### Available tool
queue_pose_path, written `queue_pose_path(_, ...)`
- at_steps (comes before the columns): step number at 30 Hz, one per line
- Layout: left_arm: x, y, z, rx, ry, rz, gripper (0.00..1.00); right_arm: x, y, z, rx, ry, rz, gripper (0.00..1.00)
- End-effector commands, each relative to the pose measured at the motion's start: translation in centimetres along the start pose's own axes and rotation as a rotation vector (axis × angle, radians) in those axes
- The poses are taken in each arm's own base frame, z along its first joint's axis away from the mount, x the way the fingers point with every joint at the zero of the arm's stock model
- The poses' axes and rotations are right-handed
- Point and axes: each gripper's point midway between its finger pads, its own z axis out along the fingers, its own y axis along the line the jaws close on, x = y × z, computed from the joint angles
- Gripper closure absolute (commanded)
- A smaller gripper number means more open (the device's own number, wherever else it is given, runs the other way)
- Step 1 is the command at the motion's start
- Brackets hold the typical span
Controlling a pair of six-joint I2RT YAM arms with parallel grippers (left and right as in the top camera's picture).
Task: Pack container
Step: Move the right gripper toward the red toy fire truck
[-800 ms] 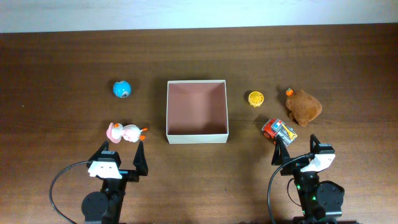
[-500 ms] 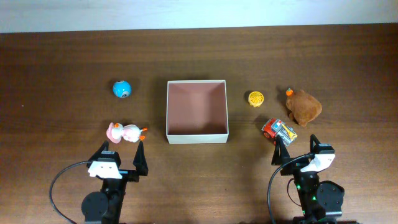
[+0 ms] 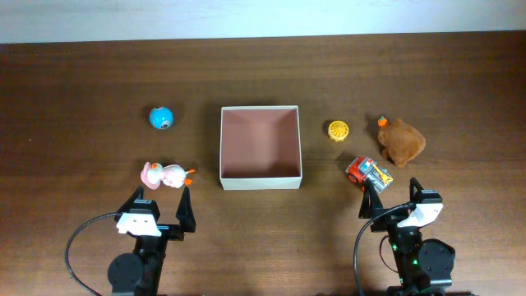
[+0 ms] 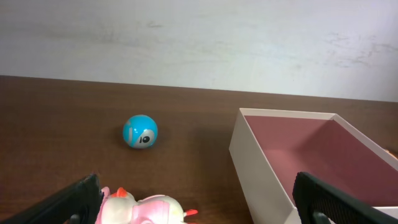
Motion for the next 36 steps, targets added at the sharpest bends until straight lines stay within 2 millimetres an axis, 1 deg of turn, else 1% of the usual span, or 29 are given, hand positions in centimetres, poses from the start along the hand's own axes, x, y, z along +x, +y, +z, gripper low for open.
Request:
queue_pose_path(1,0.11,0.07,-0.01,0.000,-0.002,0.012,0.01,0.21,-0.09,-0.01,0.007,0.002,0.005,0.01)
queue_pose_path(34,0.11,0.07,-0.01,0.000,-0.002,0.012,0.00,0.14,-0.14,-0.01,0.011,-0.001,0.004,0.01)
queue_pose_path(36,0.11,0.07,-0.01,0.000,-0.002,0.012,0.00,0.06,-0.43,-0.02,0.027,-0.005,0.004,0.01)
